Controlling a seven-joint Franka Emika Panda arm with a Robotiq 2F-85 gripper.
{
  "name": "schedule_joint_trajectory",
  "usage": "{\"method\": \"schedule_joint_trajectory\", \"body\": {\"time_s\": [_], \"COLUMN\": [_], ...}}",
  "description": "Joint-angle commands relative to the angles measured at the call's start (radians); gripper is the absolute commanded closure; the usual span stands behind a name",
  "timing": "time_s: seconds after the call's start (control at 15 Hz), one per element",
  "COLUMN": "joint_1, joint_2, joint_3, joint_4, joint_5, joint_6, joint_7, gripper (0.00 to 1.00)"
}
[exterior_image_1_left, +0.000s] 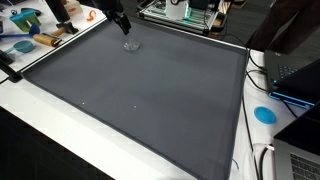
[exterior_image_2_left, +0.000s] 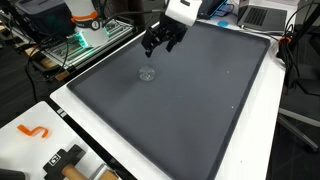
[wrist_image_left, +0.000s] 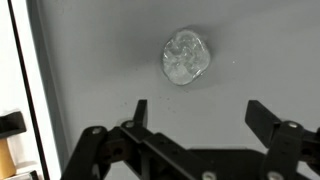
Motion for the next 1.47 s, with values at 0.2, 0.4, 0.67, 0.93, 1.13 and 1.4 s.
{"method": "schedule_joint_trajectory", "body": {"time_s": [0.2,0.4,0.67,0.93,1.13,1.4], "joint_1": [-0.129,-0.172,-0.218,-0.25,-0.273,-0.299], "joint_2": [-0.079,-0.104,-0.135,-0.158,-0.17,-0.177], "joint_3": [-0.06,-0.086,-0.102,-0.109,-0.117,-0.135], "joint_4": [-0.078,-0.13,-0.225,-0.317,-0.369,-0.409], "joint_5": [0.257,0.356,0.515,0.657,0.742,0.833], "joint_6": [0.1,0.168,0.287,0.362,0.376,0.368], "joint_7": [-0.094,-0.123,-0.194,-0.298,-0.392,-0.518], "gripper": [0.0,0.0,0.0,0.0,0.0,0.0]}}
